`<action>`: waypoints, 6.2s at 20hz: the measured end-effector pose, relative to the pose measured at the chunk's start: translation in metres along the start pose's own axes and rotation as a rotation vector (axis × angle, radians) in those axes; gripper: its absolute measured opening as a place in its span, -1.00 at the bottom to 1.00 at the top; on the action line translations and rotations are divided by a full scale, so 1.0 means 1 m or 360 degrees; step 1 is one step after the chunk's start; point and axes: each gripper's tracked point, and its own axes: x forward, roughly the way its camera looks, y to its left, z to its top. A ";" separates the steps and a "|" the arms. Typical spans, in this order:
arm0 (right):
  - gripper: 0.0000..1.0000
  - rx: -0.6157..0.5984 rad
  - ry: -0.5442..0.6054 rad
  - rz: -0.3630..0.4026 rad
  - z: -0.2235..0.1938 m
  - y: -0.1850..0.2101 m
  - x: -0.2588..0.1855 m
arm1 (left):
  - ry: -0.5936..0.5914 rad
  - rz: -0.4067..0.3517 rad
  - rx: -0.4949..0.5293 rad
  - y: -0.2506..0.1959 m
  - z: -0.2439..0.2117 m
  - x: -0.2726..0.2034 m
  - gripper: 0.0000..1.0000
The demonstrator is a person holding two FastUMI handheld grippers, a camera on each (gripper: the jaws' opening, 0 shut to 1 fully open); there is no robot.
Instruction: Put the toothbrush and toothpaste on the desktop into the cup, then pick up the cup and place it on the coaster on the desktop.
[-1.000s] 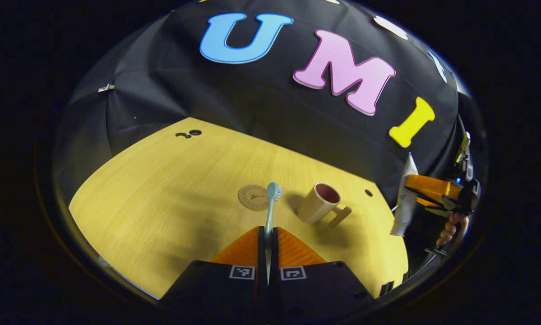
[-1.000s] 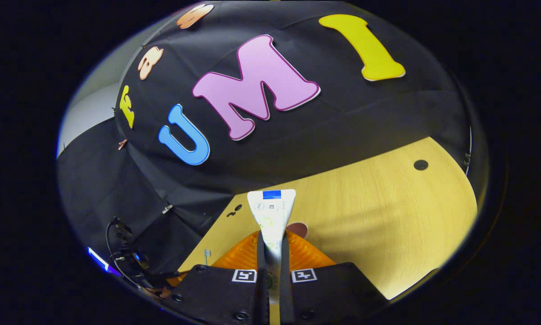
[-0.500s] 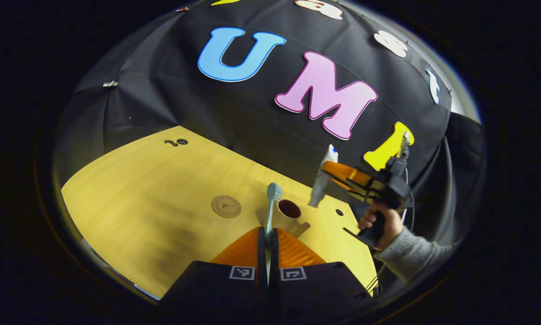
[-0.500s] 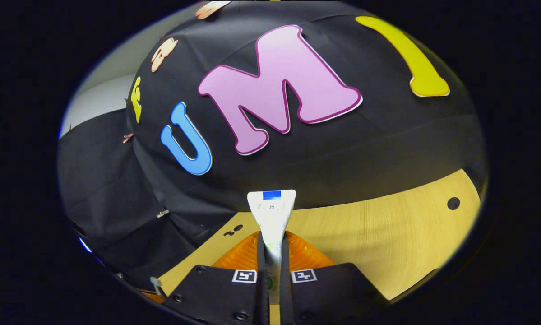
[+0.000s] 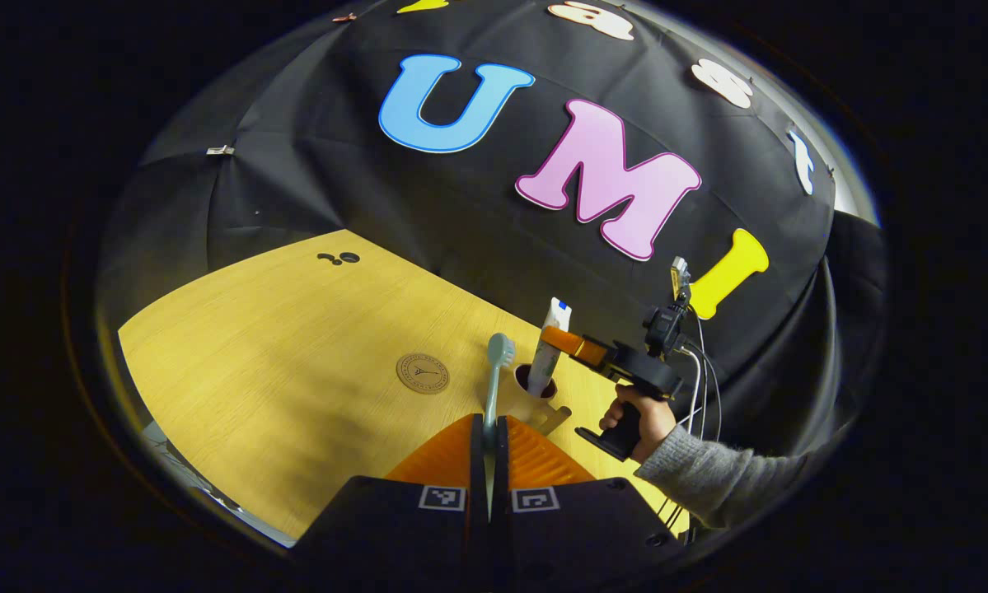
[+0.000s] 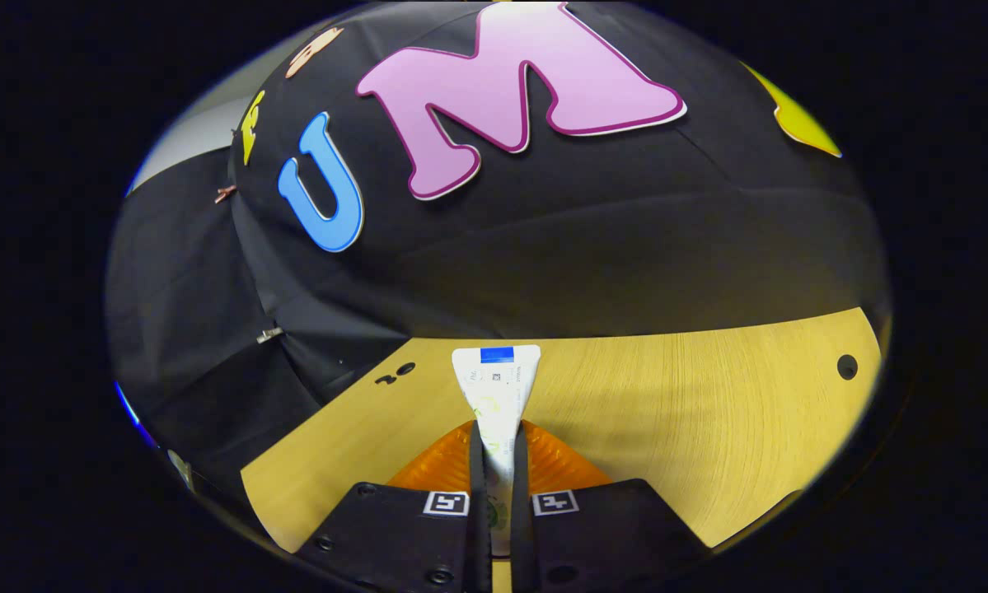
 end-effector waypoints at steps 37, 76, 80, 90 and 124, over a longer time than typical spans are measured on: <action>0.11 0.0394 0.0184 -0.0041 -0.057 -0.053 -0.119 | -0.0562 -0.0088 -0.0297 -0.053 0.063 0.241 -0.88; 0.12 -0.0573 0.0914 0.0018 -0.116 -0.012 -0.089 | -0.0161 -0.0054 0.0555 0.013 -0.050 0.084 -0.05; 0.11 -0.0577 0.1000 0.0002 -0.121 -0.013 -0.077 | -0.0118 -0.0016 0.0527 0.026 -0.057 0.054 -0.05; -0.22 -0.0603 0.1210 -0.0114 -0.123 -0.019 -0.073 | -0.0081 0.0063 0.0477 0.053 -0.064 0.027 -0.06; -0.75 -0.0782 0.1110 0.0065 -0.121 0.112 0.047 | -0.0069 0.0130 0.0311 0.110 -0.059 -0.012 -0.05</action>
